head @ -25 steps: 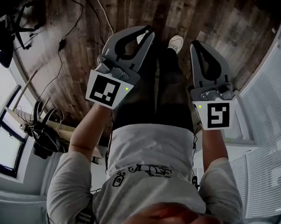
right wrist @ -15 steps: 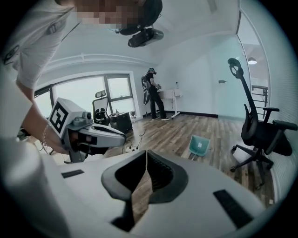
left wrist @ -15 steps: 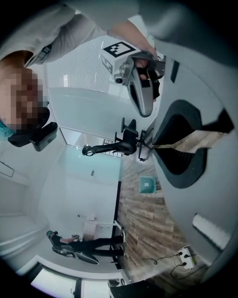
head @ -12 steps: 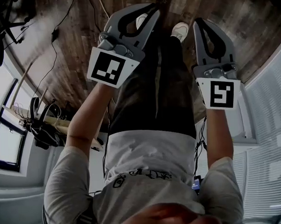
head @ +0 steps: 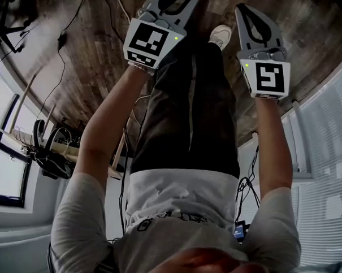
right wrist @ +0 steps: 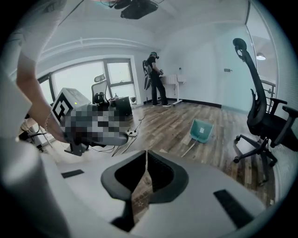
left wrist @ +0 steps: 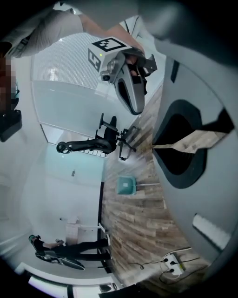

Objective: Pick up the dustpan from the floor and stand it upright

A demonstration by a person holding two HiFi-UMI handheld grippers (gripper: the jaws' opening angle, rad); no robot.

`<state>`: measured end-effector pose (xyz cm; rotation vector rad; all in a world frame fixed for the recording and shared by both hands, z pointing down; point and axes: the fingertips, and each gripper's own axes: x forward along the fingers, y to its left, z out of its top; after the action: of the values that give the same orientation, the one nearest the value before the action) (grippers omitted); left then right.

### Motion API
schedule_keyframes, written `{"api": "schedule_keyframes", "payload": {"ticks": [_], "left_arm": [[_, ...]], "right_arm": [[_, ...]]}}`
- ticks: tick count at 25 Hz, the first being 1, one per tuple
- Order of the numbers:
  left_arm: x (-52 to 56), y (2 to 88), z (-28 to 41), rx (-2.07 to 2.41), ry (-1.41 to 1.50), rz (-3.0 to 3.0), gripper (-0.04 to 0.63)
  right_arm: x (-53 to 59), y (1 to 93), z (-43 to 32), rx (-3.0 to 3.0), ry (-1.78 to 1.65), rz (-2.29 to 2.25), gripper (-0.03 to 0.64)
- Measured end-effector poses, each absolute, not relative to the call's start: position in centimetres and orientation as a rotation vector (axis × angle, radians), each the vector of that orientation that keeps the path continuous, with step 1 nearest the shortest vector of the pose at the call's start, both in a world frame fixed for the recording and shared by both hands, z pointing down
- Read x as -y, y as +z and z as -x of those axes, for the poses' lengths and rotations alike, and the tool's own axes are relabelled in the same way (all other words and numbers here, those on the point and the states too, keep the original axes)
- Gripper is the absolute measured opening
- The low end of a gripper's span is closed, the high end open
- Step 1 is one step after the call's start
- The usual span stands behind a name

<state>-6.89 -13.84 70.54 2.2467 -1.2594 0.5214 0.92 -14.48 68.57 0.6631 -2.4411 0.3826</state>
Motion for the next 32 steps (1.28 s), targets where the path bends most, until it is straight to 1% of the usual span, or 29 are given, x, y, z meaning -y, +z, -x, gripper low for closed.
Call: {"api": "schedule_keyframes", "payload": {"ticks": [14,22,28,32], "left_arm": [[15.2,82.6,6.9,1.146,0.677,-2.207,0.020],[17.1,87.8,7.3,1.136,0.682,-2.180,0.022],[18.2,92.4,7.5,1.128,0.705,-2.205,0.048],[19.1,96.2,7.8,1.132,0.709,-2.208,0.054]], "right_arm": [[15.9,81.5,0.0,2.358,0.363,-0.546,0.009],[17.1,87.3,0.1,2.337,0.370,-0.494,0.009],[17.9,92.3,0.4,2.346,0.340,-0.470,0.009],[19.0,96.0,0.7,2.353,0.316,-0.466,0.041]]}}
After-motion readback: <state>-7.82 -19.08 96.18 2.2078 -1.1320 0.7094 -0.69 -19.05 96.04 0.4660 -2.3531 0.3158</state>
